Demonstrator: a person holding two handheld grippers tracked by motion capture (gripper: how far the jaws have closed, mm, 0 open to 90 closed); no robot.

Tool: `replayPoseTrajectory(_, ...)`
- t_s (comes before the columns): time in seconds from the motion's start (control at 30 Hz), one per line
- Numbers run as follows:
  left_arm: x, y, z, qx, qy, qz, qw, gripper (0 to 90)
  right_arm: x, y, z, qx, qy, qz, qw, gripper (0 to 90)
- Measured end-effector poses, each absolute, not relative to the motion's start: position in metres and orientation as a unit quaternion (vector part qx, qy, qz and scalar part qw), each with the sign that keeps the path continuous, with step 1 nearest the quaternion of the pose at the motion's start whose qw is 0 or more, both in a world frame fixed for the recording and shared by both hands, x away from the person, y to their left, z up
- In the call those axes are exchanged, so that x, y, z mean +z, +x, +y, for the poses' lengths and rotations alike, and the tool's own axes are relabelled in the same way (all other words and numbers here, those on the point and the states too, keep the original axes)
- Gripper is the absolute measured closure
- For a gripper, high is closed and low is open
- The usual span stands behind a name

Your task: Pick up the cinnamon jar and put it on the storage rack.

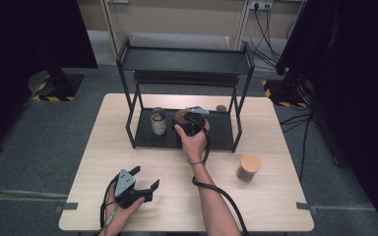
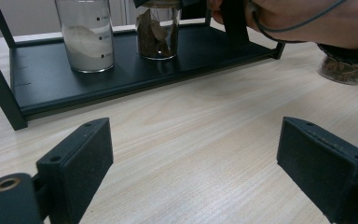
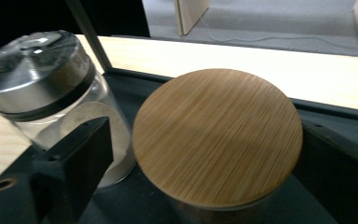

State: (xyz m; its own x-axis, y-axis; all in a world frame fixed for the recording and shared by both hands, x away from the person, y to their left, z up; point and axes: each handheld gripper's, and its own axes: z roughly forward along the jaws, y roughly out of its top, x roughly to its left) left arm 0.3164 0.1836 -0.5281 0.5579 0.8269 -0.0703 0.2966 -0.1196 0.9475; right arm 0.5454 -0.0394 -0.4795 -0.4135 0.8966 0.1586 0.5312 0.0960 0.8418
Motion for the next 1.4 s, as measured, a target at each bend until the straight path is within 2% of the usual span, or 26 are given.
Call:
replayPoseTrajectory(0.43,-0.528,0.316,0.184,0.25,0.705,0.398,0.531,10.1,-0.475,0.537,-0.045,0.448,0.502,0.714,0.192,3.7)
replayPoseTrajectory(1.4,-0.528,0.316,0.183,0.253,0.707,0.397,0.528,10.1,-0.467,0.5,-0.059,0.46,0.473,0.73,0.178,3.3)
